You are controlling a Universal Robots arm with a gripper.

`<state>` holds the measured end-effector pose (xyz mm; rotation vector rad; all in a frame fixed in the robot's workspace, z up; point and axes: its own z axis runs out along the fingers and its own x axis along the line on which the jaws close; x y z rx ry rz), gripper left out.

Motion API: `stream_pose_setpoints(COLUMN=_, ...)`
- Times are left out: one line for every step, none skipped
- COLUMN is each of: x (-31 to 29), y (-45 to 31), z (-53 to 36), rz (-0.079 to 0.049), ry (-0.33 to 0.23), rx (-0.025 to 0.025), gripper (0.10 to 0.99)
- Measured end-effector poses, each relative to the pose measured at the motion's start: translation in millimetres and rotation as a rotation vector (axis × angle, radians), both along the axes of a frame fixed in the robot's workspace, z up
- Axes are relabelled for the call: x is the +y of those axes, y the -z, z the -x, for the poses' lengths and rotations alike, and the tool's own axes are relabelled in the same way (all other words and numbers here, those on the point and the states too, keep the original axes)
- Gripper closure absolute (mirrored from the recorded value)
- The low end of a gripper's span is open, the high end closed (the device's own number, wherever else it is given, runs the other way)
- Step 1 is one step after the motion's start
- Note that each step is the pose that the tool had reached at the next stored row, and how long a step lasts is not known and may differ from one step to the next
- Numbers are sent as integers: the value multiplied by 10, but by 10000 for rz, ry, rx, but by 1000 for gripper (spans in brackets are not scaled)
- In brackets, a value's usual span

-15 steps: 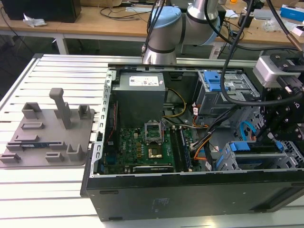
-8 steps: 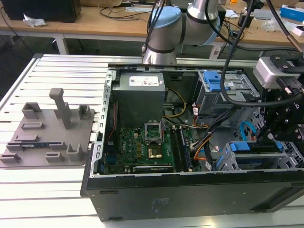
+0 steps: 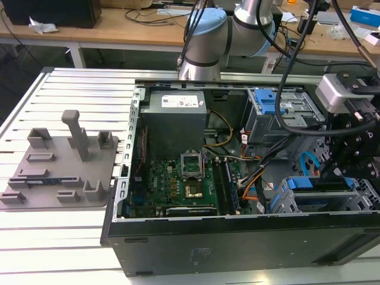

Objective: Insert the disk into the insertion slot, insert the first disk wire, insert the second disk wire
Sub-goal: 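Insert the second disk wire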

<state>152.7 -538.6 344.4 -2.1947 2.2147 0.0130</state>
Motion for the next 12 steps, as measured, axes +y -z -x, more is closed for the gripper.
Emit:
stream_pose_setpoints(x=-1, y=3, z=0, rz=0, ry=0, rx=0, gripper=925)
stream_pose_setpoints(x=-1, y=6, z=-1, rz=0, ry=0, rx=0, gripper=925)
stream_pose_setpoints(x=-2, y=10, z=-2, rz=0, ry=0, rx=0, gripper=925)
stream_pose_setpoints(x=-4, y=16, z=-3, rz=-1, ry=1, rx=1, gripper=925)
stream_pose_setpoints(x=-5, y=20, z=-4, rz=1, ry=0, rx=1, gripper=925)
stream_pose_setpoints(x=-6, y=23, z=-4, rz=0, ry=0, rx=1, gripper=925)
stream_pose_setpoints(x=-7, y=26, z=-4, rz=0, ry=0, rx=1, gripper=925)
stream_pose_setpoints(x=-8, y=32, z=-4, rz=0, ry=0, rx=1, gripper=925)
stream_pose_setpoints(x=-11, y=38, z=-4, rz=2, ry=0, rx=1, gripper=925)
stream_pose_setpoints(x=-13, y=42, z=-5, rz=3, ry=0, rx=1, gripper=925)
stream_pose_setpoints(x=-13, y=45, z=-4, rz=3, ry=0, rx=1, gripper=925)
stream_pose_setpoints(x=-13, y=46, z=-4, rz=1, ry=-1, rx=-1, gripper=925)
